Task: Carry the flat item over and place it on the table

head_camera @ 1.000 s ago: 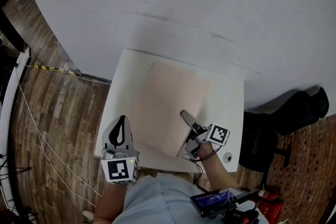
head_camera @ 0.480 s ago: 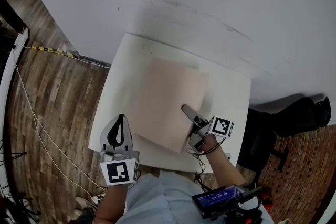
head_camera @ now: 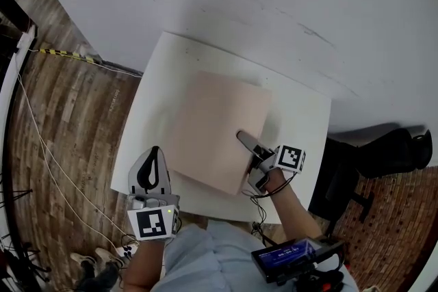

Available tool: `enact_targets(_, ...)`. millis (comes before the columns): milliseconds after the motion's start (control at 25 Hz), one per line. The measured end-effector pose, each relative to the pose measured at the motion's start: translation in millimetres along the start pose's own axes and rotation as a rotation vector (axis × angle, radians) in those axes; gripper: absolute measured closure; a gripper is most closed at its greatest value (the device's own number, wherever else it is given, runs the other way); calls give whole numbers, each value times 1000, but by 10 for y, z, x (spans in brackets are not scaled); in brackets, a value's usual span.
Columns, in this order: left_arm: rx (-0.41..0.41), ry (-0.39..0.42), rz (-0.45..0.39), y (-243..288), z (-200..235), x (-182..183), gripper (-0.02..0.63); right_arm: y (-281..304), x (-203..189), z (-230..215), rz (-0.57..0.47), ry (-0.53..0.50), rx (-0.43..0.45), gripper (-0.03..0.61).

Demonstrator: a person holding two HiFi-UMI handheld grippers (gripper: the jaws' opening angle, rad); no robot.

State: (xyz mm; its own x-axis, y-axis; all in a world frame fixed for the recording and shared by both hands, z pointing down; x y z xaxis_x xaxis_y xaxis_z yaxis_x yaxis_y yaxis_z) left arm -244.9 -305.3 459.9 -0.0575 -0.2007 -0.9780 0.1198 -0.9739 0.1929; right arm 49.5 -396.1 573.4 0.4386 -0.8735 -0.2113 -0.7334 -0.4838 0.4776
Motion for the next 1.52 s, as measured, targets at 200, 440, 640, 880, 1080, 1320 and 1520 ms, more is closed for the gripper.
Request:
enact_targets(200, -6, -5, 8, 28, 22, -12, 604, 22, -4, 7, 6, 10, 22, 249)
enact_targets(440, 1, -4, 11, 47, 37, 12, 604, 103, 24, 17, 20, -12, 38, 236)
enact_targets(640, -9, 0, 18, 70, -5, 7, 604, 61, 46, -18, 15, -58, -15, 212)
enact_targets(880, -13, 2, 23, 91, -10, 6, 604, 77, 61, -6, 27, -114, -55, 192)
enact_targets(1080, -18, 4, 25, 106, -20, 10, 604, 67, 54, 5, 47, -176, -93, 172)
enact_targets(1320, -29, 6, 26, 132, -31, 7, 604, 46, 64, -17, 62, -256, -177, 140)
enact_targets(1520, -37, 7, 30, 138, -49, 3, 604, 24, 66, -41, 72, -275, -203, 130)
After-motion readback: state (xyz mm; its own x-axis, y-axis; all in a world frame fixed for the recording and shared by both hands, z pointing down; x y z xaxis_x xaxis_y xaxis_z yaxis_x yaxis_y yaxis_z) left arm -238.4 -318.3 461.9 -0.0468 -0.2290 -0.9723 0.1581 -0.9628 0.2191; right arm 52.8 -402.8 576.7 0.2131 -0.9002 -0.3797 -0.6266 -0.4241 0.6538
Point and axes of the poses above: the fingertips, and each gripper's own axes: y forward along the fingers, z to its left, x out of its top, the point moved 6 cm from there along -y, backward along the fingers, and after that the axes turned 1 degree about -x, right-handed, at the moved point
